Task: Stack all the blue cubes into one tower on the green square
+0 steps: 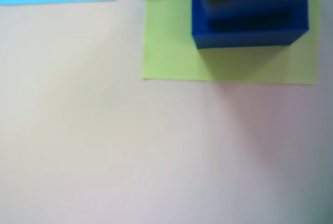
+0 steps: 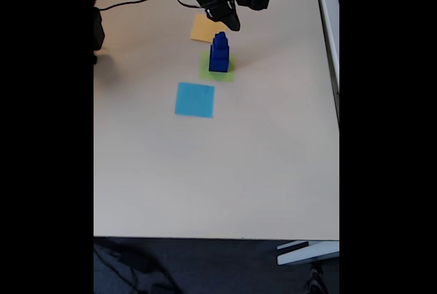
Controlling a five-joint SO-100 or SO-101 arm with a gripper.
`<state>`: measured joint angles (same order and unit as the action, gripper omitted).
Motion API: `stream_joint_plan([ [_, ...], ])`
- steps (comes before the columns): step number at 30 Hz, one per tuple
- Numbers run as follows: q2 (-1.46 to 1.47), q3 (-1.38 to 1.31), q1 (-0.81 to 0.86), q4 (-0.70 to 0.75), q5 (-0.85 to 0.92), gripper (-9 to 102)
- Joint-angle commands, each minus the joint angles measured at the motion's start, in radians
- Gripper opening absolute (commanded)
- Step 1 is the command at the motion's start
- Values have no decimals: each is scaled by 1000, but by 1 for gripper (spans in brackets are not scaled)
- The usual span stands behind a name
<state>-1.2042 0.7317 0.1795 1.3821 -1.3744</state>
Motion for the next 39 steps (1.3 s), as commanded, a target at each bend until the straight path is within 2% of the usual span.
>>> stream_joint_plan([
  [1,-31,-9,-12,3,-17,0],
  [12,-44,-92,11,253,91,0],
  [16,-49,-92,14,301,101,0],
  [39,-60,-100,41,255,66,0],
])
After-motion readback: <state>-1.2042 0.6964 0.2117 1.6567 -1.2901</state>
